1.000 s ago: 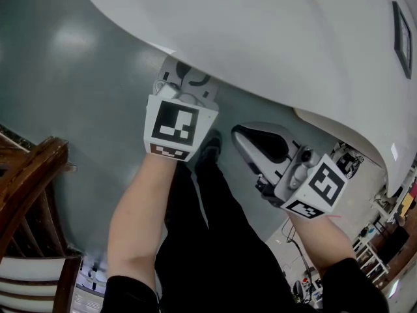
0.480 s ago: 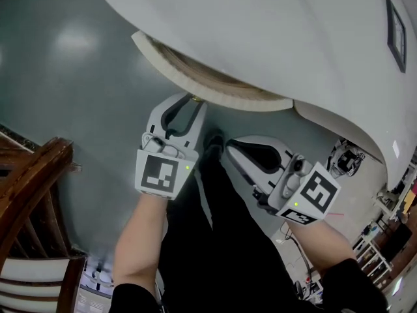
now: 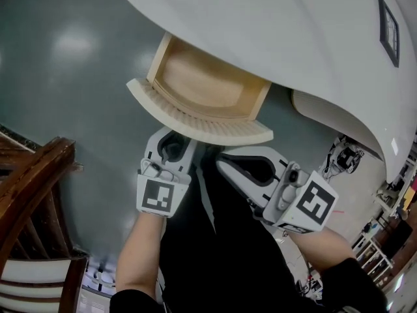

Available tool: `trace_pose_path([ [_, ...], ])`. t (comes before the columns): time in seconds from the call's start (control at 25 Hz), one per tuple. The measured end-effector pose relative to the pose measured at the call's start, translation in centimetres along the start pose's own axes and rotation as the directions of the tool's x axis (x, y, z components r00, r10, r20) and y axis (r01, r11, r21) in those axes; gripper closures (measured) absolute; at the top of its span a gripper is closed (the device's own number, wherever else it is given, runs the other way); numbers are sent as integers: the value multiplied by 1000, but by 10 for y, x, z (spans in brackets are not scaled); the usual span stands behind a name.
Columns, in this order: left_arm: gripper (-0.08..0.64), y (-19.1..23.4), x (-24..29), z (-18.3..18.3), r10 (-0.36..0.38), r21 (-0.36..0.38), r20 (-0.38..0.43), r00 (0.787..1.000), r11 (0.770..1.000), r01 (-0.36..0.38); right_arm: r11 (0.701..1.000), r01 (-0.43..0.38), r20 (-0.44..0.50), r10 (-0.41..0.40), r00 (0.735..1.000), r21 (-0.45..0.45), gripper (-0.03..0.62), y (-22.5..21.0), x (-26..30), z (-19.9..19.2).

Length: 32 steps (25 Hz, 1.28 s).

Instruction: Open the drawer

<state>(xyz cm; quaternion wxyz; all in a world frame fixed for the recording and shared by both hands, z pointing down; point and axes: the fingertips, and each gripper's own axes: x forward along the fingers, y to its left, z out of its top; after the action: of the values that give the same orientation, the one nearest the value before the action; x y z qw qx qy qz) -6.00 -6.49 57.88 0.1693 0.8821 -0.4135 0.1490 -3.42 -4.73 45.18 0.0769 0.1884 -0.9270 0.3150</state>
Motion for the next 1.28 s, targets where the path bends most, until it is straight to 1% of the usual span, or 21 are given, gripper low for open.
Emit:
trace_pose_path([
  [0.08, 456, -3, -1, -3, -6, 3, -12, 1000, 1000, 6, 1000, -10, 16, 10, 1000, 6, 580, 0, 1, 2],
  [0.24, 456, -8, -3, -8, -22, 11, -45, 999, 1000, 22, 1000, -5, -17, 5, 1000, 21, 580, 0, -4, -11],
  [0.4, 456, -13, -3, -16, -30, 2, -69, 997, 1000, 30, 999, 15, -18, -15, 1000, 35, 580, -3, -10, -23],
  [0.52, 456, -19, -10, -23, -37, 5, -78, 996, 999, 37, 999, 12, 1, -12, 1000, 38, 580, 5, -12, -29],
  [0.64, 456, -18, -31, -31, -16, -7, -106, 994, 1000, 16, 999, 0, 30, -1, 1000, 41, 580, 24, -11, -35],
  [0.8, 456, -19, -31, -34, -24, 23, -134, 991, 999, 27, 998, 9, 66, -13, 998, 66, 580, 37, -29, -41],
  [0.88, 454, -13, -36, -36, 29, 52, -155, 987, 998, -21, 999, 11, 73, -15, 997, 50, 580, 49, -42, -47],
  [0.96, 434, -13, -47, -34, 102, 80, -170, 980, 993, -89, 998, 42, 51, -44, 998, 53, 580, 57, -59, -58],
  [1.04, 413, -13, -54, -19, 141, 62, -152, 978, 989, -133, 995, 76, 35, -78, 996, 62, 580, 59, -73, -54],
  [1.12, 411, -12, -64, 2, 171, 25, -133, 976, 985, -169, 995, 82, 36, -85, 996, 57, 580, 69, -81, -34],
  [1.2, 411, -16, -80, 26, 205, -7, -127, 970, 978, -208, 997, 70, 47, -71, 996, 40, 580, 88, -89, -5],
  [1.28, 413, -25, -96, 56, 224, -33, -114, 968, 973, -229, 999, 48, 62, -49, 997, 19, 580, 110, -97, 22],
])
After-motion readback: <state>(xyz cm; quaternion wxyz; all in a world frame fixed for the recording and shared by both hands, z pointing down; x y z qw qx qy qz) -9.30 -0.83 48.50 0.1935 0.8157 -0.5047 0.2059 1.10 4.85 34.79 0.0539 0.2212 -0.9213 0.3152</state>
